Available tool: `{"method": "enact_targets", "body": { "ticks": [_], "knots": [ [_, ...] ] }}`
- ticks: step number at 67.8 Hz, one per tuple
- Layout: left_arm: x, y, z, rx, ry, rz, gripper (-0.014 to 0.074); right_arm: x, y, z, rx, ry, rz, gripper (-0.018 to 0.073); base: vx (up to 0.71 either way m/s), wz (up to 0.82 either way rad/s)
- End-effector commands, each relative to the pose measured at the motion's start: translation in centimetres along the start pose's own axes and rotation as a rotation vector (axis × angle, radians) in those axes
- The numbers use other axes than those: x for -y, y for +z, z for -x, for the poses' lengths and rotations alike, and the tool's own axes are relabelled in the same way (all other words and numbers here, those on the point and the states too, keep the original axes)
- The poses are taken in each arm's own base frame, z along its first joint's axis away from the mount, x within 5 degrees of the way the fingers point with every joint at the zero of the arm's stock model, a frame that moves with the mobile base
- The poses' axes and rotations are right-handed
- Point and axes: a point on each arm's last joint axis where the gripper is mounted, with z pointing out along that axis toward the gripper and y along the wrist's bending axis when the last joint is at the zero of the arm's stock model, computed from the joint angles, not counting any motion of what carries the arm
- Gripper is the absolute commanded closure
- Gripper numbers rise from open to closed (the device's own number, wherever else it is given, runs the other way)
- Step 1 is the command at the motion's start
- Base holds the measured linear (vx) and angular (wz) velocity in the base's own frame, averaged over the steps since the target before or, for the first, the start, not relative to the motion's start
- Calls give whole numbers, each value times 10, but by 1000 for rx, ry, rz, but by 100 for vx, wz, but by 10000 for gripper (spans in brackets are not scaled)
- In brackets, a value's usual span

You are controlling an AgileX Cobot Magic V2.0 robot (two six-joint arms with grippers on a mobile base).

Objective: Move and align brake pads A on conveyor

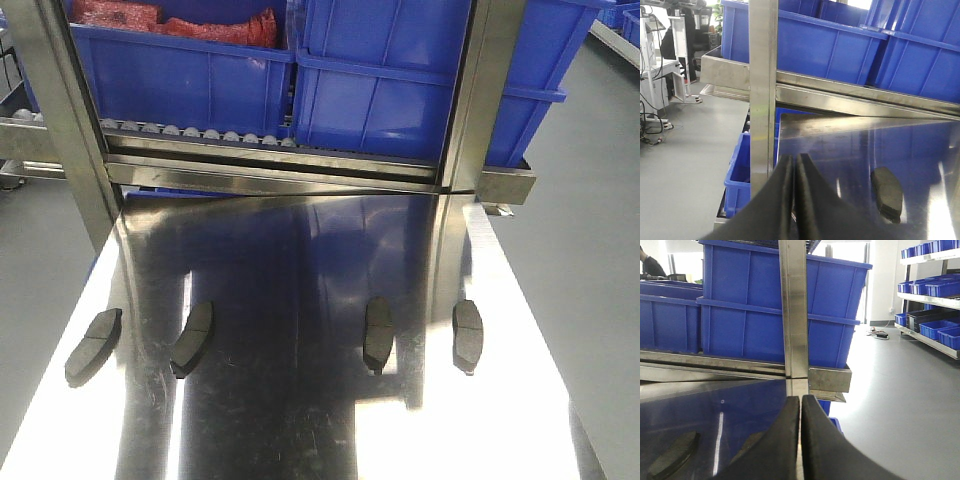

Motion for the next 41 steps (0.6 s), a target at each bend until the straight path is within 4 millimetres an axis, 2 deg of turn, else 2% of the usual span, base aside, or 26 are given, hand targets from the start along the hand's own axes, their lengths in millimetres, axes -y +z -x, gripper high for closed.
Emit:
{"method": "enact_targets", "body": {
  "ticks": [1,41],
  "knots": [
    [1,0,2,69,-9,-10,602,-1,-1,4,79,-5,6,571,0,0],
    [1,0,2,69,-9,-10,602,-1,-1,4,80,-5,6,571,0,0]
  ]
}}
